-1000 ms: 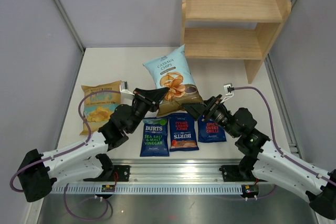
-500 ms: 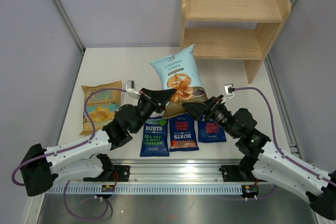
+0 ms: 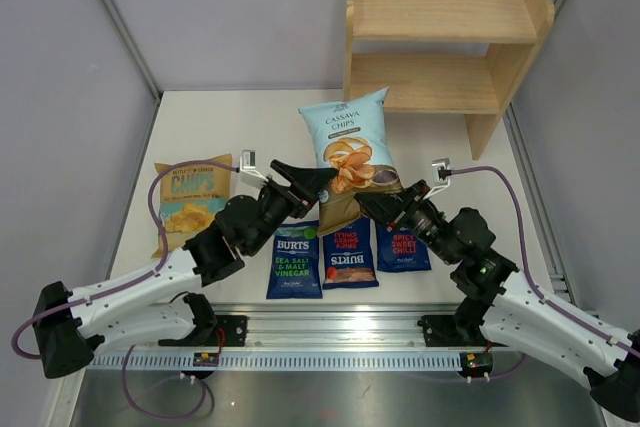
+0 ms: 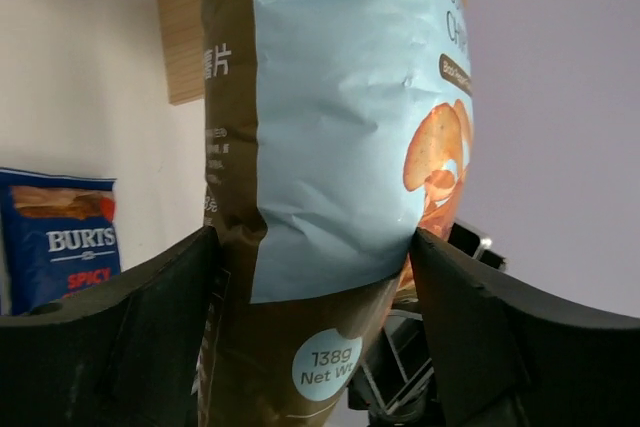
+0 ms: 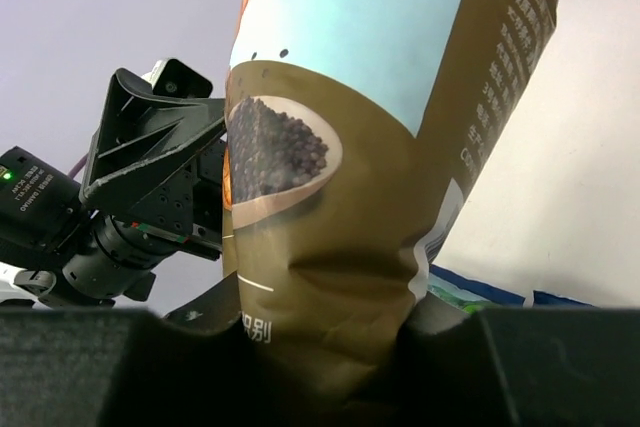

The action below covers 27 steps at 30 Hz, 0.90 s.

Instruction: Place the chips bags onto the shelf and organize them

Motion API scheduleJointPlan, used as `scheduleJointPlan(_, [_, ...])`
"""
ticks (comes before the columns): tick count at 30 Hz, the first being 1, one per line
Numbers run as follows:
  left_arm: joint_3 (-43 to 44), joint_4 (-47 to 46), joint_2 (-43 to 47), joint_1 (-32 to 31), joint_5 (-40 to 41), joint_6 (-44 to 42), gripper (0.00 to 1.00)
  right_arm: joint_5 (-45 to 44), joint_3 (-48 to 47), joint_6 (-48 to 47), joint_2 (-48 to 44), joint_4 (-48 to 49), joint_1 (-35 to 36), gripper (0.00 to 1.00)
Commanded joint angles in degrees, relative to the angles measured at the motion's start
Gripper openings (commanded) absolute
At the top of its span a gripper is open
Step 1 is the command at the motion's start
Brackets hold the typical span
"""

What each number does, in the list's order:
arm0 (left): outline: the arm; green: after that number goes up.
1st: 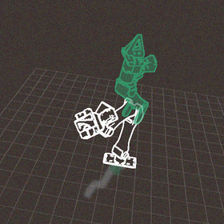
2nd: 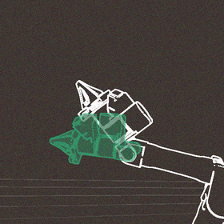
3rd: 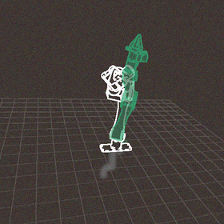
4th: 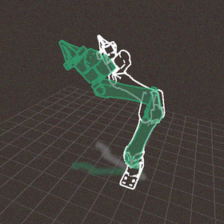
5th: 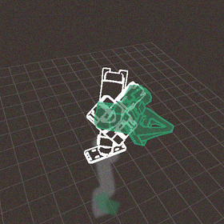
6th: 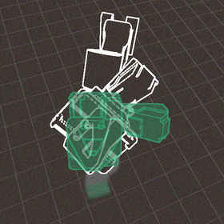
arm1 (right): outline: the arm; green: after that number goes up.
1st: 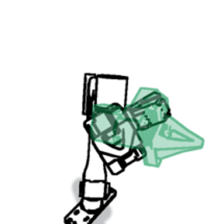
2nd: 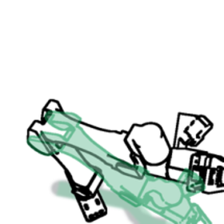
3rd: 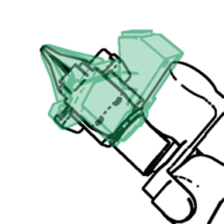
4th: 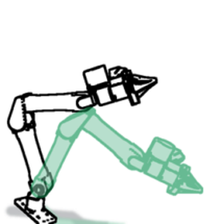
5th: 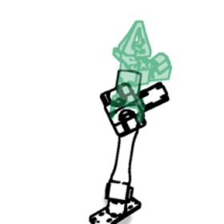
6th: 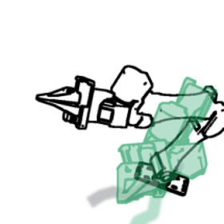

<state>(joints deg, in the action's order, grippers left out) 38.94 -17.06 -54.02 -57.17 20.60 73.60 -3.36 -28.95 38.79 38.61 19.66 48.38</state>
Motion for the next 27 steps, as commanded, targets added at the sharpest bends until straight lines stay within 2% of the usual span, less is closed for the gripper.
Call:
scheduleJointPlan(1, [1.93, 8.52, 1.63, -1.28, 4.51, -3.2, 0.84, -0.68, -2.16, -1.08, -1.43, 4.6, 0.4, 0.23])
scheduleJointPlan(3, [1.84, 12.56, 3.21, -1.19, 6.55, -3.55, 0.94, -1.56, -2.08, -0.99, -1.61, 4.16, 0.31, 0.24])
scheduleJointPlan(6, [2.11, 18.27, 4.97, -1.19, 10.5, -4.96, 0.99, -1.39, -2.95, -0.99, -1.61, 3.46, -1.35, 0.22])
scheduleJointPlan(12, [5.09, 31.1, 10.07, -1.19, 16.66, -11.28, 0.99, 5.96, -4.01, 3.13, -1.43, 2.57, -10.92, 0.23])
scheduleJointPlan(13, [5.62, 32.69, 10.6, -1.19, 17.54, -12.51, 0.99, 7.12, -4.01, 4.62, -1.43, 2.66, -14.94, 0.23])
scheduleJointPlan(15, [7.46, 36.91, 11.92, -1.1, 18.16, -16.2, 0.99, 9.58, -4.18, 5.86, -0.91, 2.92, -18.48, 0.23])
scheduleJointPlan(19, [11.24, 44.98, 13.59, -1.02, 17.46, -22.87, 0.99, 14.86, -6.55, 7.96, 2.86, 3.71, -26.64, 0.24])
scheduleJointPlan(23, [15.46, 51.15, 16.48, -1.02, 16.58, -28.15, 0.99, 20.4, -7.08, 10.43, 8.13, 9.16, -32.36, 0.24])
scheduleJointPlan(27, [21.78, 58.26, 16.23, -0.93, 12.54, -34.48, 0.99, 23.47, -10.07, 10.87, 11.92, 9.43, -38.52, 0.25])
